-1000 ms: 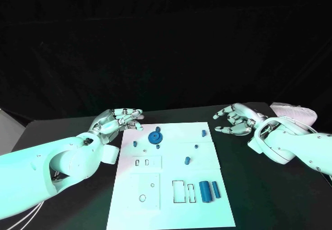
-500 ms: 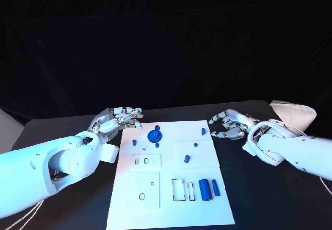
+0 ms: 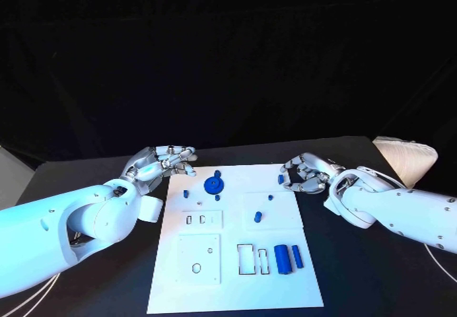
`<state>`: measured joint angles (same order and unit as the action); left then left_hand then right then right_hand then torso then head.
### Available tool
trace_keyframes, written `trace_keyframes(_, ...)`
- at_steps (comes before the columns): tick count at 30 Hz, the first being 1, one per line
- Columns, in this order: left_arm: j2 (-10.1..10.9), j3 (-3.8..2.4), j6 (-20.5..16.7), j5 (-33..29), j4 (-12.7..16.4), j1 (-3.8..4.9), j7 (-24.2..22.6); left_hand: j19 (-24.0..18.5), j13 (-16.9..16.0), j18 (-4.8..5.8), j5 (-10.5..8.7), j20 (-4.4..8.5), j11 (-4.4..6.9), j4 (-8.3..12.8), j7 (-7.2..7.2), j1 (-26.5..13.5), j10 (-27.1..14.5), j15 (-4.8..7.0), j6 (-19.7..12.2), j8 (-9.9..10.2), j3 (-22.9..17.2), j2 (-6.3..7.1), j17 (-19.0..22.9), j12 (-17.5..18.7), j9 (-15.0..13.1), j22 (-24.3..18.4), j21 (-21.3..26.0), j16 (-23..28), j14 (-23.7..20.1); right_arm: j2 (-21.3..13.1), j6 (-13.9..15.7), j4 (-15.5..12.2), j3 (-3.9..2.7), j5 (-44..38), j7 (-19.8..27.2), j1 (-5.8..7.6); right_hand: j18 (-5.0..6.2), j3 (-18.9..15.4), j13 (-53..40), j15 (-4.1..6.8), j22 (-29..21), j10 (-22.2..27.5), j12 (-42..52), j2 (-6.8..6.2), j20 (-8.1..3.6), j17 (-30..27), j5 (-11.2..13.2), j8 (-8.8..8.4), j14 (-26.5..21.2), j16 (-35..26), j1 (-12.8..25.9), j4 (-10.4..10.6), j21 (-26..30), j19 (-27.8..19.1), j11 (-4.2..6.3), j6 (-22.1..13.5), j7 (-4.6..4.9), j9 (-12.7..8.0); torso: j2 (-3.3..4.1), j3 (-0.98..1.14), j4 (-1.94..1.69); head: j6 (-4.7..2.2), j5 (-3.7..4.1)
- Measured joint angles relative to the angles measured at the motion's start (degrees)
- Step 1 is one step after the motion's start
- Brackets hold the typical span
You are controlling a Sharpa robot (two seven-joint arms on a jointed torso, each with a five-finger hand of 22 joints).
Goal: Assemble the parts on the task board
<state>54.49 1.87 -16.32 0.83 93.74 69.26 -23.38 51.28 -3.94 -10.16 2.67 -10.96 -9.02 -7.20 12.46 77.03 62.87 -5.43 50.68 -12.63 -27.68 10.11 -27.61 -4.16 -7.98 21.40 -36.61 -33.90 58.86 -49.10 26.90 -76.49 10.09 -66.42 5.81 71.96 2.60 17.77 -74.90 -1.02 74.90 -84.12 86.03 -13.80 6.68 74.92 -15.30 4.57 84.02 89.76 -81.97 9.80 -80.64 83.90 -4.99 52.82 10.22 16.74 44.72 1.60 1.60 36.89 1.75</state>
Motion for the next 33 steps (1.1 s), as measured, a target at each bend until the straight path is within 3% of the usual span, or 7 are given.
trace_keyframes(20, 0.07, 0.00, 0.11, 0.05, -0.03, 0.00, 0.06, 0.00, 0.00, 0.00, 0.00, 0.00, 0.00, 0.00, 0.00, 0.00, 0.00, 0.00, 0.00, 0.00, 0.00, 0.00, 0.01, 0.00, 0.00, -0.01, 0.01, 0.00, 0.00, 1.56, 0.18, 1.38, -0.01, -0.27, -0.80, -0.63, 0.00, 0.59, -0.04, 0.00, 0.04, 0.00, 0.23, 1.00, 0.00, -0.01, -0.35, 0.96, 0.00, 0.00, 0.39, 0.58, -0.22, 0.00, 0.00, 1.84, -0.39, 0.38, -0.06, 0.08, 0.03, 0.51, -0.15)
trace_keyframes(33, 0.15, 0.00, 0.20, 0.08, -0.02, 0.00, 0.18, 0.00, 0.00, 0.00, 0.00, 0.00, 0.00, 0.00, 0.00, 0.00, 0.00, 0.00, 0.00, 0.00, 0.00, 0.00, 0.02, 0.00, 0.00, 0.09, 0.01, 0.00, 0.00, 2.23, 0.85, 1.42, -0.02, 0.36, -0.83, -0.66, 0.00, 2.57, -0.03, 0.56, 0.03, 0.16, 0.83, 2.13, -0.23, -0.01, -0.35, 3.17, -0.12, 0.00, 0.32, 0.64, -0.47, 0.22, 0.59, 4.86, -1.57, 0.99, -0.02, 0.11, 0.04, 0.66, -0.25)
